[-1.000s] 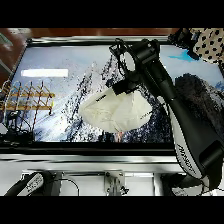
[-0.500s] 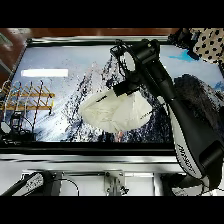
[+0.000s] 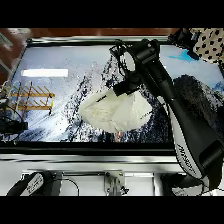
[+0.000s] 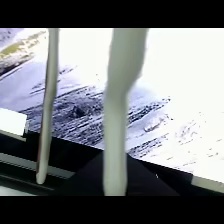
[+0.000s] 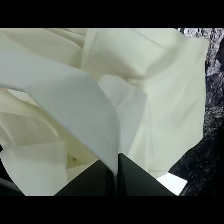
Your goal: Fold the shirts.
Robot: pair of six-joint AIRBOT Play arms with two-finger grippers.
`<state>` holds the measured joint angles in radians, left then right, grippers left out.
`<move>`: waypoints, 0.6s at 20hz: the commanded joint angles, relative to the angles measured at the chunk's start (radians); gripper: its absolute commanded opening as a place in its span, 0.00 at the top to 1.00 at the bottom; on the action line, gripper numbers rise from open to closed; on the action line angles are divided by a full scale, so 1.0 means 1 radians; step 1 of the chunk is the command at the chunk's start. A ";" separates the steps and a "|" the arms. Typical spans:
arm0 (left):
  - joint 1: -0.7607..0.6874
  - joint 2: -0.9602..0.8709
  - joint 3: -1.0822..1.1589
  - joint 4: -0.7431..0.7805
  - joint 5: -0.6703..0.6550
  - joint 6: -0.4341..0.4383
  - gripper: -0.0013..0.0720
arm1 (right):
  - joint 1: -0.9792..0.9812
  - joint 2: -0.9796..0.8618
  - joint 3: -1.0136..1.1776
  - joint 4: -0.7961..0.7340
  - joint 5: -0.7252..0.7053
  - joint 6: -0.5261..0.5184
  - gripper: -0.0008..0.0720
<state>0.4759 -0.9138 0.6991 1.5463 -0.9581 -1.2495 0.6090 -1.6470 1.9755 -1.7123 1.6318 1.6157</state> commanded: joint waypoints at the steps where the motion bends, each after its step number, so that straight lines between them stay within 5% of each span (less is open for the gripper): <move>1: -0.003 0.147 0.017 -0.082 -0.063 0.016 0.90 | 0.001 -0.001 0.000 -0.003 -0.010 -0.005 0.89; 12: -0.130 0.403 0.100 -0.211 -0.257 0.055 0.90 | 0.000 0.052 0.001 -0.245 -0.023 -0.005 0.89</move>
<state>0.3916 -0.5415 0.7567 1.4185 -1.1263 -1.2278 0.6094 -1.6207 1.9755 -1.8572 1.6215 1.6108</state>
